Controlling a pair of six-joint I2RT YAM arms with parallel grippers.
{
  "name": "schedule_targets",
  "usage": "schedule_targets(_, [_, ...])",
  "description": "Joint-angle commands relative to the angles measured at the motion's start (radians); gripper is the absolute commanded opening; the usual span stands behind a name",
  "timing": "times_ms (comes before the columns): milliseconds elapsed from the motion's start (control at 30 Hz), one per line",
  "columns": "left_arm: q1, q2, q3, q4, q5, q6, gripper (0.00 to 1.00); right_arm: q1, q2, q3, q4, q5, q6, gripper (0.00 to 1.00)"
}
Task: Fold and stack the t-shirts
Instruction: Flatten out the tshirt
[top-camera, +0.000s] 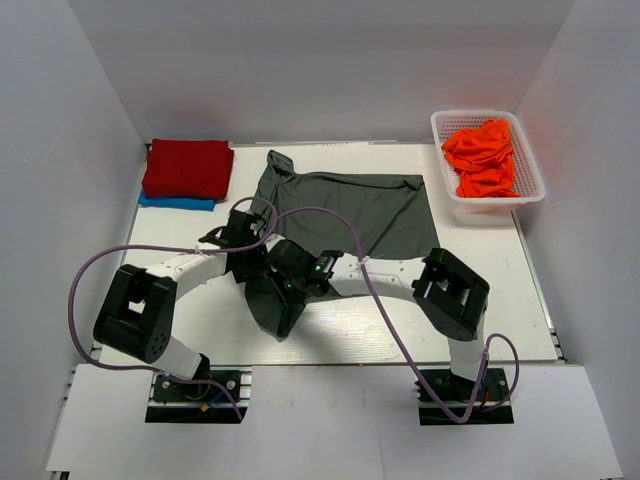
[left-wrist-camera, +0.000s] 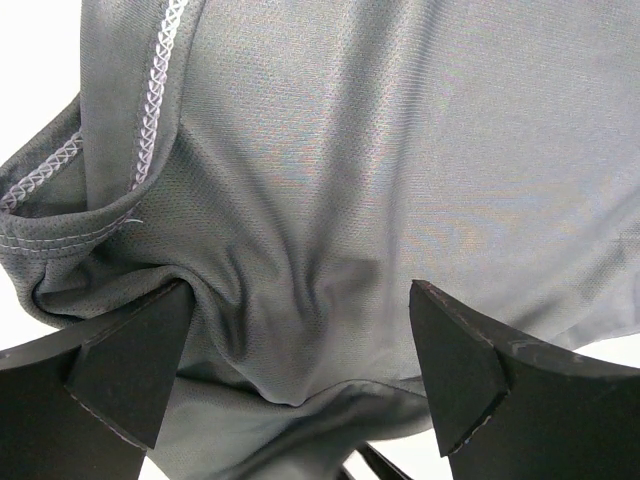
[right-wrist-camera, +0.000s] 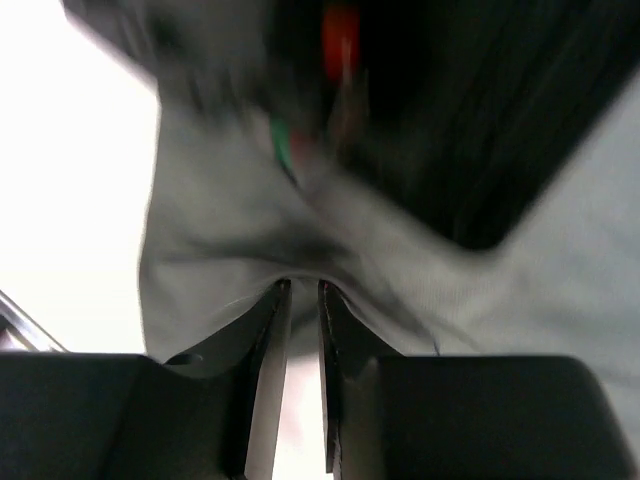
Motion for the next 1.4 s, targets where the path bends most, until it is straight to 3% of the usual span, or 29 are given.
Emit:
schedule_targets(0, [-0.004, 0.04, -0.064, -0.104, 0.032, -0.008, 1.0, -0.005, 0.058, 0.089, 0.021, 0.038, 0.017, 0.23])
schedule_targets(433, [-0.004, 0.049, -0.064, -0.104, 0.041, -0.008, 1.0, -0.019, 0.146, 0.107, -0.065, 0.047, 0.015, 0.46])
schedule_targets(567, [-0.004, -0.003, -0.008, -0.193, -0.017, -0.017, 1.0, -0.034, 0.157, 0.112, -0.032, 0.028, 0.024, 0.5])
schedule_targets(700, [-0.004, -0.075, 0.069, -0.247, -0.068, -0.03, 1.0, -0.06, 0.088, 0.093, -0.009, 0.031, -0.001, 0.5])
schedule_targets(900, [-0.004, -0.101, 0.109, -0.256, -0.079, -0.02, 1.0, -0.08, -0.157, 0.029, 0.073, 0.041, -0.055, 0.65])
schedule_targets(1067, [-0.004, -0.092, 0.127, -0.267, -0.079, -0.02, 1.0, -0.077, -0.268, -0.083, 0.036, 0.027, -0.031, 0.66])
schedule_targets(1167, [-0.004, -0.126, 0.137, -0.298, -0.07, -0.011, 1.0, -0.068, -0.299, -0.147, 0.001, -0.013, -0.045, 0.58])
schedule_targets(1367, [-0.004, -0.181, 0.04, -0.209, 0.01, -0.011, 1.0, 0.003, -0.215, -0.161, -0.009, -0.068, -0.075, 0.47])
